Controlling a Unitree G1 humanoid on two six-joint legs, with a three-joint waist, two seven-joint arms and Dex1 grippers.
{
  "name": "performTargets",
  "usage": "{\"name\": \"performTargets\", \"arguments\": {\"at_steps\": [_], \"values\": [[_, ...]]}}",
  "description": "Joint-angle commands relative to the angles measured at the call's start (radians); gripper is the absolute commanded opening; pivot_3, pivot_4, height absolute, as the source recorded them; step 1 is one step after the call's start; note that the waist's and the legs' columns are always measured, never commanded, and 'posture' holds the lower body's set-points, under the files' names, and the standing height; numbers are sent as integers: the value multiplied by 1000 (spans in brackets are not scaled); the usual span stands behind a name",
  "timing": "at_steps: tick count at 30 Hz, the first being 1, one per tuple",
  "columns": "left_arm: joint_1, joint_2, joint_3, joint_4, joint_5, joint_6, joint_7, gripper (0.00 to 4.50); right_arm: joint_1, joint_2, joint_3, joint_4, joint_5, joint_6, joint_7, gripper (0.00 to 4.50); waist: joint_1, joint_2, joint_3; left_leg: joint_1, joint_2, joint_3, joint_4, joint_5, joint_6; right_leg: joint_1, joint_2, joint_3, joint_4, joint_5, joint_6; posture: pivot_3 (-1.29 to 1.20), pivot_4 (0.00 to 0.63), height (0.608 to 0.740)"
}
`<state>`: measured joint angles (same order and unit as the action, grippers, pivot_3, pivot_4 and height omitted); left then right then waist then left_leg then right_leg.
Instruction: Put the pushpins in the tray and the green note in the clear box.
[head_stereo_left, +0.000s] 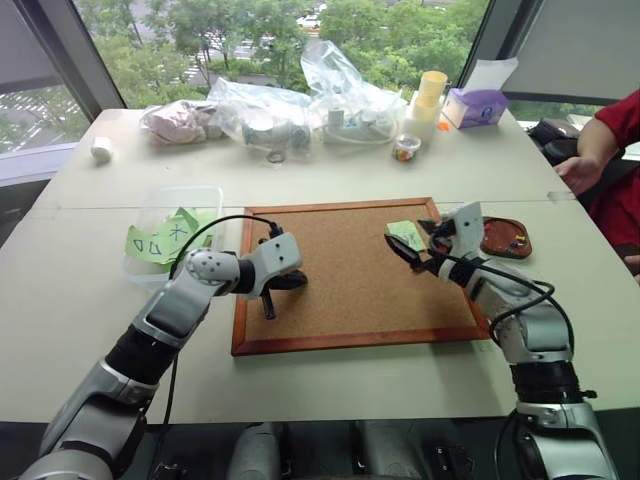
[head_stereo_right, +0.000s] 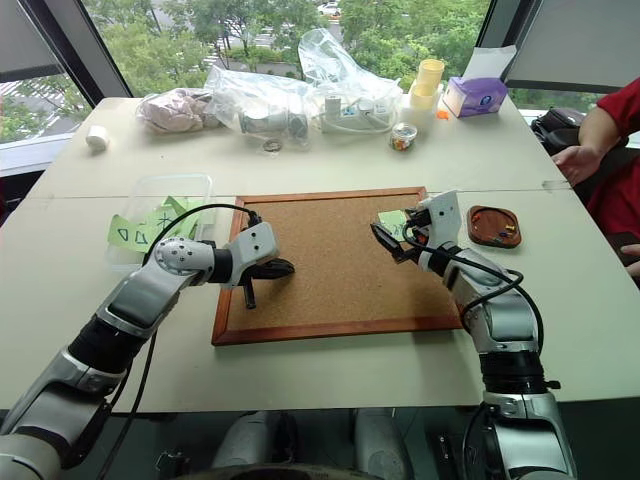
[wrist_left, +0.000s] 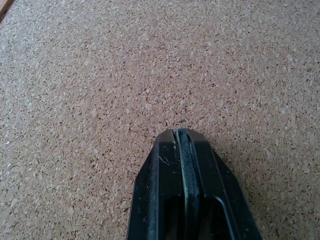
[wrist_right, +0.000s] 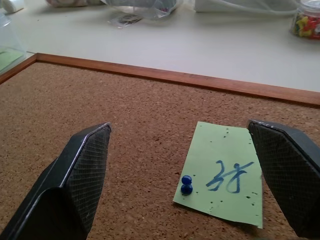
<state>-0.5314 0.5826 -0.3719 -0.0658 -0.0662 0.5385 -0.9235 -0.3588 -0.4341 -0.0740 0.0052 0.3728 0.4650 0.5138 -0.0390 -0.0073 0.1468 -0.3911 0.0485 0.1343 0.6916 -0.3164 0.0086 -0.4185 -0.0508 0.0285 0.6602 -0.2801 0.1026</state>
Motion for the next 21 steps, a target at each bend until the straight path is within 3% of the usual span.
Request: {"name": "performTargets", "arguments": {"at_steps": [1, 8, 11, 18, 21], "values": [[26, 10, -21, 25, 29, 31, 0, 0, -9, 0, 9, 20, -33, -38, 9, 4463, 0, 0, 0, 0, 0, 0, 0, 0, 0, 0, 0, 0, 0, 0, 0, 0, 150, 735], [27, 9, -20, 27, 30, 30, 3, 0, -15, 11, 43, 109, -80, -65, 29, 4463, 0, 0, 0, 0, 0, 0, 0, 0, 0, 0, 0, 0, 0, 0, 0, 0, 150, 735], [28, 8, -20, 25, 30, 32, 4, 0, -14, 18, 59, 155, -100, -83, 41, 3754, 0, 0, 0, 0, 0, 0, 0, 0, 0, 0, 0, 0, 0, 0, 0, 0, 150, 735], [29, 11, -19, 24, 31, 32, 5, 0, -3, 26, 64, 172, -121, -99, 56, 159, 0, -1, -1, 0, 0, 0, 0, 0, 0, 0, 0, 0, 0, 0, 0, 0, 150, 735], [29, 12, -18, 26, 32, 29, 4, 0, 3, 30, 63, 161, -125, -98, 58, 68, -1, -2, -1, 1, 0, 0, 0, 0, 0, 1, 0, 0, 0, 0, 0, 0, 150, 735]]}}
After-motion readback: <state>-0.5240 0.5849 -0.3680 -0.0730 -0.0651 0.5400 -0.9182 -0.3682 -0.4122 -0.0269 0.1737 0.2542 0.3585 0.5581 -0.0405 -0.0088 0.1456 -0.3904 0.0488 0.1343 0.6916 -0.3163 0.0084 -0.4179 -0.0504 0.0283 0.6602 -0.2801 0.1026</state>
